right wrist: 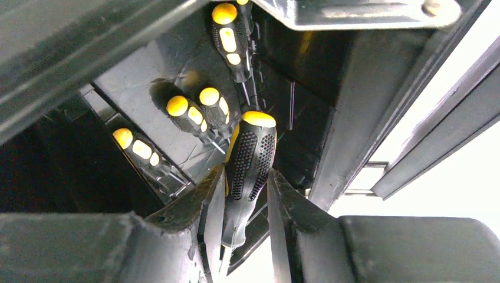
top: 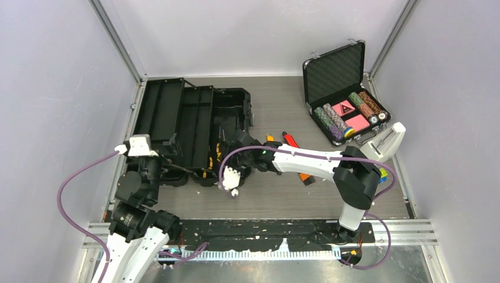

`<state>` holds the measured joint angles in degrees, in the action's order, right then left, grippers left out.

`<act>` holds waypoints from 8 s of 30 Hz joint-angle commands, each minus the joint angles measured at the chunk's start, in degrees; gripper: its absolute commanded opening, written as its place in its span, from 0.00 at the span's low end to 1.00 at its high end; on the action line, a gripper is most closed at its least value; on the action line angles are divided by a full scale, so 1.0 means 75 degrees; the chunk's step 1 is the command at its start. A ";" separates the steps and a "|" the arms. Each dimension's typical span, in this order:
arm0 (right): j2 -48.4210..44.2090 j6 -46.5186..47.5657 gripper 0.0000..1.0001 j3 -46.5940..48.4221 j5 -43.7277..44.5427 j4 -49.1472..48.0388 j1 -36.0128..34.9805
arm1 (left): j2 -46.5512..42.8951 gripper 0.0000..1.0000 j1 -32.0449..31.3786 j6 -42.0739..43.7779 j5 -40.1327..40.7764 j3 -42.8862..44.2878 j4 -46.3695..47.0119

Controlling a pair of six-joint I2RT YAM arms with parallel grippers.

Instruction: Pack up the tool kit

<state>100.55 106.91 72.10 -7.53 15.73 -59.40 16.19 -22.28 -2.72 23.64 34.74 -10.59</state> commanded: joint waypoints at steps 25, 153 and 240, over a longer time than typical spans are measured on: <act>-0.1174 -0.8086 0.95 -0.0927 0.3057 -0.5282 -0.0041 | -0.0066 0.99 -0.0029 0.0011 -0.0125 0.0066 0.0231; -0.4473 -1.7824 0.07 -0.2613 0.1145 -0.0419 0.4899 | 0.4716 0.99 -0.0340 -0.3622 -0.5450 0.3096 -0.0687; -0.7566 -1.7756 0.95 -0.3782 0.2546 0.0112 0.4311 | 1.1224 0.00 0.1026 0.1560 0.0784 0.8706 -0.3908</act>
<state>45.65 -27.83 42.78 9.41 15.77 -27.24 99.39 -14.98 6.17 28.82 95.55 -37.43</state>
